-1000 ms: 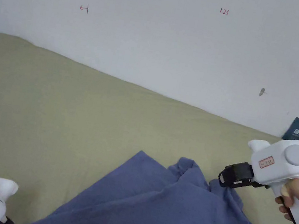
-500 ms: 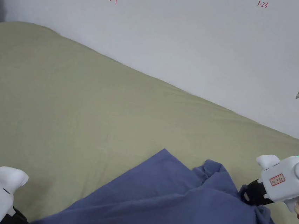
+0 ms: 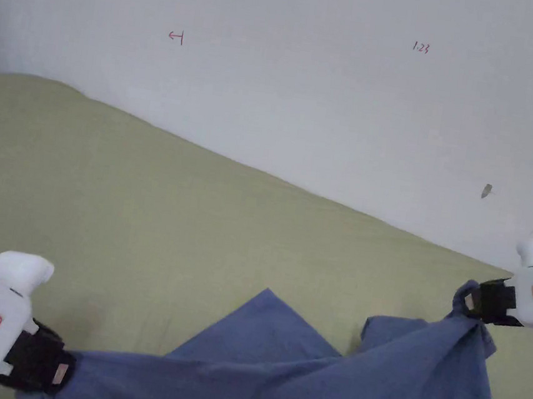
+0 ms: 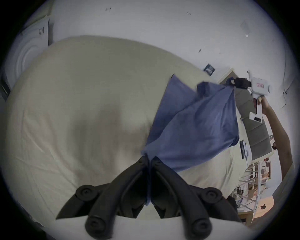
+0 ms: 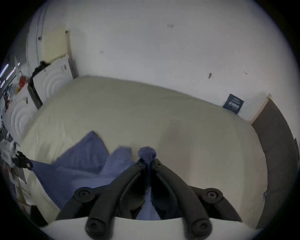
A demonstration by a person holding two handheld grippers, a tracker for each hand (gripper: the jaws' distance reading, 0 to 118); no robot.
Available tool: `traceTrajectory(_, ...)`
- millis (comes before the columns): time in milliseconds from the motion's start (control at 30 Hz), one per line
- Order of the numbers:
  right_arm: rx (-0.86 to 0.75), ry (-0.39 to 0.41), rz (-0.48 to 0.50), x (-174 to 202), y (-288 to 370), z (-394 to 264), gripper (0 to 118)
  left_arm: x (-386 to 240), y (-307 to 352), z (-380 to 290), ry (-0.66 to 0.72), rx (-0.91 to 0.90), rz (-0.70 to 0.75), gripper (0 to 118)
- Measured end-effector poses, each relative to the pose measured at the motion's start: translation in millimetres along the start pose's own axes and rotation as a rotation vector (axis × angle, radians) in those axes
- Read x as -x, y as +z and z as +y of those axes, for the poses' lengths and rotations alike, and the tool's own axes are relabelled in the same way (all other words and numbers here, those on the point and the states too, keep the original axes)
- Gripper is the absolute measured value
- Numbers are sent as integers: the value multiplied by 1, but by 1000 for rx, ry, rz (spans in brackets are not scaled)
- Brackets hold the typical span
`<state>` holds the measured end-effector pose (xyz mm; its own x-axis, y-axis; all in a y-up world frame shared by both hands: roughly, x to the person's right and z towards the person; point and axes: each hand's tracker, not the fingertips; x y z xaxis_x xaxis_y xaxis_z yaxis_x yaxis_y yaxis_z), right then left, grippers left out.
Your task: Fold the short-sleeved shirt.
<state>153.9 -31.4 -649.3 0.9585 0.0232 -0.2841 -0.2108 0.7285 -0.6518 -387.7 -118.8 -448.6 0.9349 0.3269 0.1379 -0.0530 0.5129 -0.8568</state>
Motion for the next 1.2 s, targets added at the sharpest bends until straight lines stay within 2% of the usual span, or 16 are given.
traceTrajectory(200,-170,-47,-60,-16,69,44,5,-20,51,86,-33,-163,25,4)
traceTrajectory(367,-291,-39,-139,-28,110,82,5,-35,80,161,-60,-269,88,4)
traceTrajectory(500,-387,-77,-196,-37,128,109,5,-47,90,217,-103,-332,153,4)
traceTrajectory(633,-487,-102,-254,-45,137,136,5,-58,99,260,-70,-400,174,4)
traceTrajectory(733,-495,-112,-265,-48,140,156,5,-67,104,282,-82,-464,209,4)
traceTrajectory(800,-552,-67,-314,-45,147,167,5,-71,109,297,-76,-507,230,4)
traceTrajectory(900,-612,-107,-295,-48,158,177,5,-76,116,311,-66,-571,226,4)
traceTrajectory(967,-633,-95,-314,-48,164,179,5,-83,119,312,-95,-595,264,4)
traceTrajectory(1033,-635,-96,-307,-50,166,177,5,-86,119,314,-131,-596,285,4)
traceTrajectory(1200,-610,-127,-278,-50,160,154,5,-81,111,310,-117,-593,285,4)
